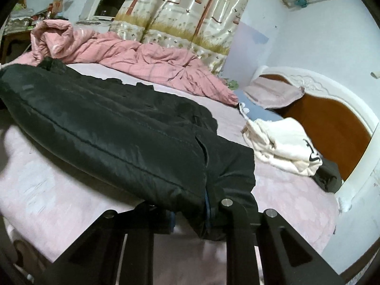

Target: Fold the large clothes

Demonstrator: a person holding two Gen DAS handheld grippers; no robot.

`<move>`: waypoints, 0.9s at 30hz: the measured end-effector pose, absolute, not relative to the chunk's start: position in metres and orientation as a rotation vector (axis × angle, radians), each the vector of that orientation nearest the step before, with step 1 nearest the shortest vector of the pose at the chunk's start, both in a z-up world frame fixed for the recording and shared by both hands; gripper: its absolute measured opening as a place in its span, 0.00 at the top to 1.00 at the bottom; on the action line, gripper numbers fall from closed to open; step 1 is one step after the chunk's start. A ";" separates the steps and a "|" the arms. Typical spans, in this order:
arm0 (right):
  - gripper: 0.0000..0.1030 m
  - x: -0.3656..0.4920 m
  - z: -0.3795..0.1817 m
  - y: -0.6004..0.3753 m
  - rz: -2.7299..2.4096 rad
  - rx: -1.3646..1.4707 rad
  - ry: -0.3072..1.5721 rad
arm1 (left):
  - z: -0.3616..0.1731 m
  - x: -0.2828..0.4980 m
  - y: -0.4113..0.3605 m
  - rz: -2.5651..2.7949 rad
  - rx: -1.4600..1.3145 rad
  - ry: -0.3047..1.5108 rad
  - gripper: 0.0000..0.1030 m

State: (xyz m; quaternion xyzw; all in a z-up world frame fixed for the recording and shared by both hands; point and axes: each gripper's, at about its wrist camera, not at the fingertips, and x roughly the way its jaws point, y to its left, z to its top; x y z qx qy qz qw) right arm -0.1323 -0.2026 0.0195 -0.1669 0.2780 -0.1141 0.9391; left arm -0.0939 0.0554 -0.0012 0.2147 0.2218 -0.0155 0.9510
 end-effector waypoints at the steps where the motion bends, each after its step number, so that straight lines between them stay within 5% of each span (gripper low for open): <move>1: 0.81 -0.136 0.020 -0.204 -0.221 -0.331 0.580 | -0.001 -0.096 0.055 -0.038 0.437 0.460 0.89; 20: 0.77 -0.052 0.091 -0.216 -0.190 -0.347 0.507 | 0.060 -0.013 0.051 -0.051 0.365 0.487 0.89; 24: 0.52 -0.002 0.102 -0.225 -0.221 -0.335 0.491 | 0.066 0.030 0.050 -0.054 0.328 0.511 0.89; 27: 0.50 0.035 0.102 -0.234 -0.226 -0.295 0.492 | 0.060 0.065 0.047 -0.044 0.316 0.534 0.89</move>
